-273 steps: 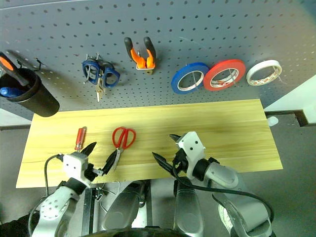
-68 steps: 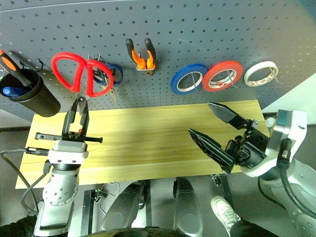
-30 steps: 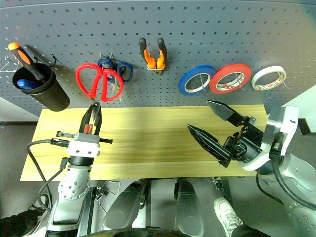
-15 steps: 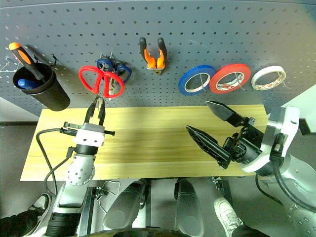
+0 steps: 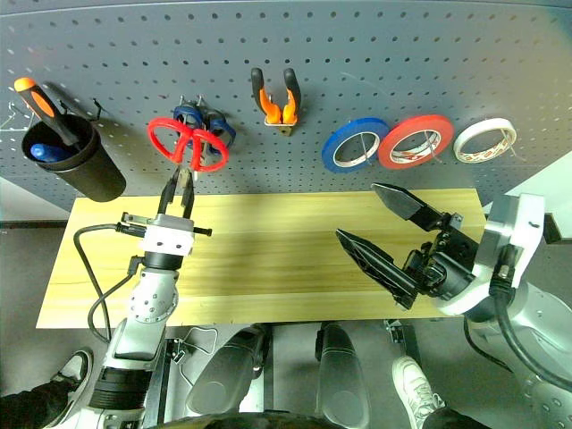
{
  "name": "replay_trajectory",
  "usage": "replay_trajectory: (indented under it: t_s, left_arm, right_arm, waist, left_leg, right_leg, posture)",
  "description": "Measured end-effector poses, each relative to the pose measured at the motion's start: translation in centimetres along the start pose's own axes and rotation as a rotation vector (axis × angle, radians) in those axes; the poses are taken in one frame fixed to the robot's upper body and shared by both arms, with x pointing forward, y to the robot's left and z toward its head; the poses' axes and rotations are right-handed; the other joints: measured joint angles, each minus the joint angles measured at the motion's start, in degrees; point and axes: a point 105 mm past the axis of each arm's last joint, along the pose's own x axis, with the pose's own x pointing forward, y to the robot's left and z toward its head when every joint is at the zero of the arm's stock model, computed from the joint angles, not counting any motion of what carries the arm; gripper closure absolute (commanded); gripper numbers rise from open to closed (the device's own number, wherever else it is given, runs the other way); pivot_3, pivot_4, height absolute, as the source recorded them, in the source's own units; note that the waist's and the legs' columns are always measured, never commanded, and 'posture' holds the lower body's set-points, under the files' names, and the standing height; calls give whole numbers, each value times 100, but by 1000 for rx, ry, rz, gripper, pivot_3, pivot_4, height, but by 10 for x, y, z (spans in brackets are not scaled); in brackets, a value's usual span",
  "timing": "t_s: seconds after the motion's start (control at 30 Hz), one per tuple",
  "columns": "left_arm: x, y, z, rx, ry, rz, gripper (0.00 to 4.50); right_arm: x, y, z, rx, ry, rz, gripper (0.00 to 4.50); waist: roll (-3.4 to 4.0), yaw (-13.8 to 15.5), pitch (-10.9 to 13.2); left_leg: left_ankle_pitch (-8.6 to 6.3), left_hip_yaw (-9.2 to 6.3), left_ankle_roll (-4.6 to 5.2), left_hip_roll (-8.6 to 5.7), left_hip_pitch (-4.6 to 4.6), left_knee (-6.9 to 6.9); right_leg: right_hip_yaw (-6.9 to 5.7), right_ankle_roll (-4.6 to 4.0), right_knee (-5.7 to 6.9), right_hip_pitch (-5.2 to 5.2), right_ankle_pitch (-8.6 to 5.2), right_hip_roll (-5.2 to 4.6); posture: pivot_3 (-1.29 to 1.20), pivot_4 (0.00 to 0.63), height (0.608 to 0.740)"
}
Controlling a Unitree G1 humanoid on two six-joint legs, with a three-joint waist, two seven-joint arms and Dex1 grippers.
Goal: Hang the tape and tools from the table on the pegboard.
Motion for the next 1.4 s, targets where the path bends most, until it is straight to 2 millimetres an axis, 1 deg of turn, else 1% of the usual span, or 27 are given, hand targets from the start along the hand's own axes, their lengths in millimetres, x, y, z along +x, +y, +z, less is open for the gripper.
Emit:
replay_trajectory:
  t_s: [0.23,0.43,0.63,0.8,0.87,0.9,0.97,1.0,1.03,1.07,1.1,1.17,1.2,1.23,1.3,1.33,1.4]
  left_arm:
    - [0,0,-1,0,5,0,4242]
    - [7,-3,-3,0,-3,6,4242]
    - [16,-7,-11,0,18,27,4242]
    - [16,-10,-23,2,70,27,4242]
    - [14,-13,-26,5,93,11,3519]
    - [11,-14,-29,11,111,4,3319]
    - [4,-15,-35,23,152,-6,2605]
    - [1,-15,-38,27,172,-10,2372]
    - [-1,-15,-39,28,187,-11,1987]
    - [-3,-15,-40,27,192,-12,1617]
    - [-5,-15,-40,20,197,-11,1377]
    - [-7,-16,-40,-1,210,-7,739]
    - [-9,-16,-41,-16,225,-6,739]
    - [-15,-16,-44,-36,262,-8,739]
    - [-35,-16,-55,-81,374,-27,739]
    - [-56,-16,-66,-92,477,-70,739]
    - [-102,-12,-93,-100,712,-140,739]
  right_arm:
    - [0,0,0,0,1,-1,0]
    - [0,0,-1,2,3,-3,0]
    - [0,0,-1,1,2,-6,0]
    - [0,0,-1,1,3,-10,0]
    - [0,0,-1,0,5,-10,0]
    - [0,1,-1,0,6,-9,0]
    - [0,1,-1,0,7,-9,0]
    - [0,1,-1,0,8,-9,0]
    - [0,1,-1,-1,8,-9,0]
    - [0,2,-1,-3,8,-8,0]
    - [0,2,-1,-4,8,-8,0]
    - [0,2,-1,-6,9,-9,0]
    - [0,2,-1,-7,9,-9,0]
    - [0,2,-1,-7,10,-9,0]
    - [-1,2,-3,-2,16,-12,0]
    - [-1,3,-3,-3,19,-13,0]
    - [-2,2,-5,-2,27,-19,0]
  waist:
    - [0,3,-1]
    - [0,2,-1]
    - [-1,0,-2]
    - [-1,-1,-2]
    - [-1,-2,-2]
    - [-1,-6,-2]
    - [-1,-6,-2]
    - [-1,-2,-2]
    - [-1,-1,-2]
    - [-1,0,-2]
    - [-1,1,-2]
    - [-1,1,-2]
    - [-1,1,-3]
    - [-1,-3,-4]
    - [3,-29,-13]
    - [3,-61,-16]
    - [5,-103,-17]
  left_leg:
    - [0,0,0,0,0,0]
    - [0,0,0,0,0,1]
    - [0,0,0,0,0,1]
    - [0,1,0,0,0,1]
    - [0,1,0,0,0,1]
    - [0,1,0,0,0,1]
    - [0,1,0,0,0,1]
    - [0,0,0,0,0,1]
    - [0,1,0,0,0,1]
    - [0,0,0,0,0,2]
    - [0,1,0,0,0,2]
    - [0,1,0,0,0,2]
    - [0,0,0,0,0,2]
    - [0,1,1,0,0,2]
    - [-2,6,4,2,0,-1]
    - [-4,10,7,5,1,-5]
    - [-4,11,7,6,0,-10]
  right_leg:
    - [0,0,0,1,0,0]
    - [0,0,0,0,1,0]
    - [0,0,0,0,1,0]
    - [0,0,0,0,1,0]
    - [0,0,0,0,1,0]
    - [0,0,0,0,1,0]
    - [0,1,0,0,1,0]
    - [-1,0,1,0,1,0]
    - [-1,0,1,0,1,0]
    - [-1,0,1,0,1,-1]
    - [-1,0,1,0,2,-1]
    - [-1,0,0,1,2,-1]
    - [-1,0,0,1,2,-1]
    - [-1,0,0,1,2,-1]
    - [1,0,-3,-4,1,-1]
    - [0,0,-4,-5,1,0]
    - [0,0,-5,-10,1,0]
  posture:
    - [15,302,727]
    - [16,302,727]
    - [14,302,727]
    - [9,302,727]
    - [9,302,727]
    - [10,302,727]
    - [11,303,727]
    - [11,304,727]
    - [12,304,727]
    - [12,304,727]
    - [12,305,727]
    - [13,305,727]
    - [15,303,727]
    - [15,302,727]
    - [19,301,727]
    - [22,302,727]
    - [26,307,727]
